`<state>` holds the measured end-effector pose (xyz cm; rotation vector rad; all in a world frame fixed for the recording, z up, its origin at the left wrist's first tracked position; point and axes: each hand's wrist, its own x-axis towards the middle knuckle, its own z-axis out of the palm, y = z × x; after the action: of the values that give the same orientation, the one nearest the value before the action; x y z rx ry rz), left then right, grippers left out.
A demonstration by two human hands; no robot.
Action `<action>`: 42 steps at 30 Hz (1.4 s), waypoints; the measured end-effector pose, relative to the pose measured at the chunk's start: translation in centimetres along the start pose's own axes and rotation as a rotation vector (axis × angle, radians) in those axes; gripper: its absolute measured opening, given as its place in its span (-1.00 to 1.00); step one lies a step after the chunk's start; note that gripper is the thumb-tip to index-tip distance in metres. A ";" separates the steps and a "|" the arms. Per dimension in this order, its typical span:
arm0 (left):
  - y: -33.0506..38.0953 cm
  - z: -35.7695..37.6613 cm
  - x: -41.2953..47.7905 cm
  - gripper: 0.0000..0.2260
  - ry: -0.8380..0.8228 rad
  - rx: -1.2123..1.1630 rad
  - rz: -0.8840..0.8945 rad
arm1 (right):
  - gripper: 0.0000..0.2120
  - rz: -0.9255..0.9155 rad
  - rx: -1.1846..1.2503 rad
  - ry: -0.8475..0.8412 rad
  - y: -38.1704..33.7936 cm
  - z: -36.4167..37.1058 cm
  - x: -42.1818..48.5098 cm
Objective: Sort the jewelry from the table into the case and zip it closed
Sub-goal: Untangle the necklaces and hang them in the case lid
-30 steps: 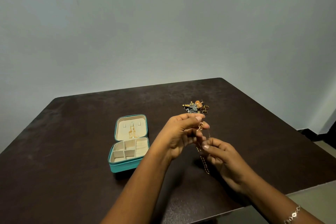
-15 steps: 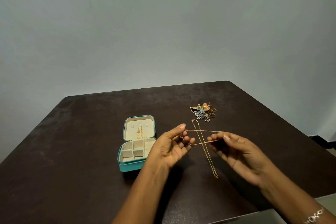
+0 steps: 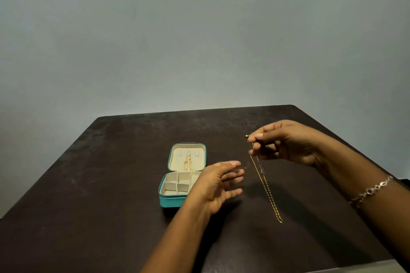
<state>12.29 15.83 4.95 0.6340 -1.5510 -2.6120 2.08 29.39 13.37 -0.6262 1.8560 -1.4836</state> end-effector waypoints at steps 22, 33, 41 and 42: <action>2.9 -14.8 4.8 -0.84 0.558 0.702 0.362 | -0.81 -0.057 -0.438 -0.044 -2.7 2.5 6.0; 2.3 -15.9 7.0 -0.51 0.488 0.702 0.325 | -0.84 -0.095 -0.481 -0.084 -4.2 5.0 8.1; 2.8 -14.8 5.3 -0.68 0.373 0.437 0.452 | -0.83 -0.118 -0.483 -0.159 -4.6 8.0 10.0; 2.8 -14.9 5.3 -0.68 0.356 0.406 0.453 | -0.83 -0.122 -0.482 -0.175 -4.6 8.4 10.3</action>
<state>12.31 0.79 -0.62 0.6301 -1.8458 -1.7704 1.42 15.43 14.63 -1.0749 2.0740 -1.0100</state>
